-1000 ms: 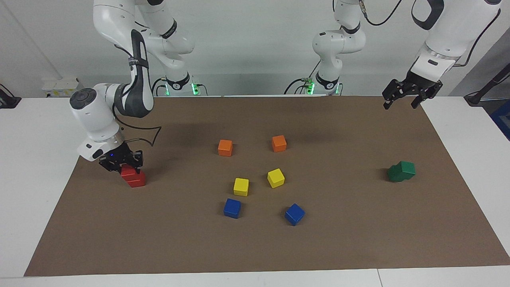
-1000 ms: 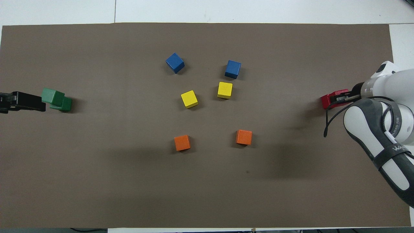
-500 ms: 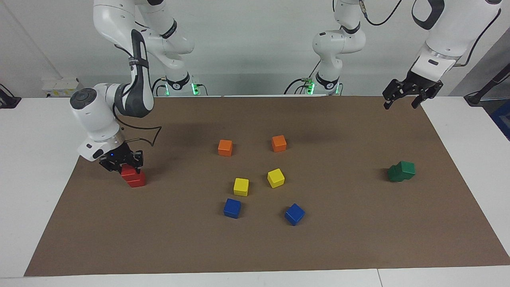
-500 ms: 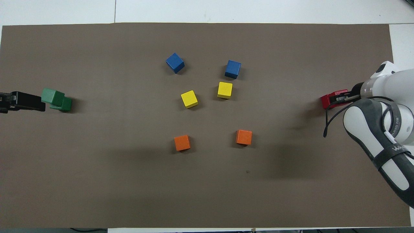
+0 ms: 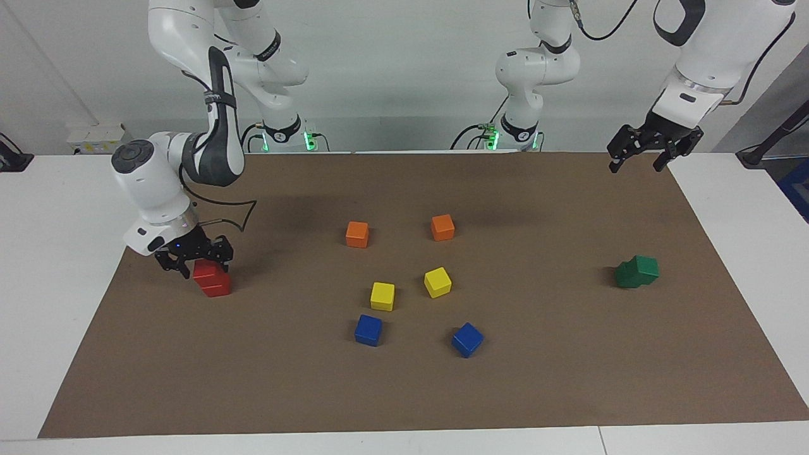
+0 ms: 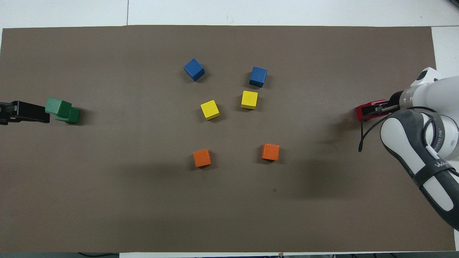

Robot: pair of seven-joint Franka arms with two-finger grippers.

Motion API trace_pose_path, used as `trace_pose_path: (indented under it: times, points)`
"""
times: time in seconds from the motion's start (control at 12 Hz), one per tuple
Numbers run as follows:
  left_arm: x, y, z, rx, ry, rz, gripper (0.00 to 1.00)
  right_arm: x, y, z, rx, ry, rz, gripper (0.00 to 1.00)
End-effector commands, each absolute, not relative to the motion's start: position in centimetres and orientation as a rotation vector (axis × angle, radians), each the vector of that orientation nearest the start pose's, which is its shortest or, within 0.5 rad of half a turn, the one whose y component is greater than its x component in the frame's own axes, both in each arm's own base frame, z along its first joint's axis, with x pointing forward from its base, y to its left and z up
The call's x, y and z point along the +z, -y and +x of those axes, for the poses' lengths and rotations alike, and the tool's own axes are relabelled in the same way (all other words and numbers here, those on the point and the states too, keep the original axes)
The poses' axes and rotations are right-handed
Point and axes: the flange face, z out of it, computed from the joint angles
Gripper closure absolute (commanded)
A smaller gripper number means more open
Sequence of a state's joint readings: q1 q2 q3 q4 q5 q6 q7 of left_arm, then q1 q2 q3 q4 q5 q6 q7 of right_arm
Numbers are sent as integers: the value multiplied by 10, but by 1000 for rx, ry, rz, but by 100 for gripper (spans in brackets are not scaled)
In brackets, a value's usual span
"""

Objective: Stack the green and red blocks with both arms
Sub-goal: 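Open the right gripper on the red stack and draw it back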

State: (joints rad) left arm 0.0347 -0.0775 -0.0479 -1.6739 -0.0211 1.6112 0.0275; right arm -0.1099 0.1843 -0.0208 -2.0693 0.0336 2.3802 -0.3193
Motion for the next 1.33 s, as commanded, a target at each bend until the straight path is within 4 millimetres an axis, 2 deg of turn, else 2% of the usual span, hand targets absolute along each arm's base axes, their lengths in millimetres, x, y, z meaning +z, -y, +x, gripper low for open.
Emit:
trace_pose_path:
  times: [0.0,0.17,0.25,0.42,0.67,0.83,1.0,1.25]
  points:
    - [627,9,529,-43,-84,-3139,0,373,74,591,-267,269,-3119,0]
    - [627,9,529,-43,-84,-3139,0,404,72,602,-254,267,-3113,0]
    - [627,9,529,-43,-84,-3139,0,426,71,606,-218,219,-3110,0]
    - [627,9,529,-43,-84,-3139,0,469,56,607,-161,171,-3100,0]
    - [627,10,529,-43,-86,-3139,0,519,45,597,-58,56,-3096,0]
    - [627,10,529,-46,-89,-3139,0,550,33,579,-26,10,-3105,0]
    - [627,10,529,-43,-86,-3139,0,570,32,556,43,8,-3103,0]
    - [627,10,529,-43,-86,-3139,0,583,32,544,41,9,-3101,0]
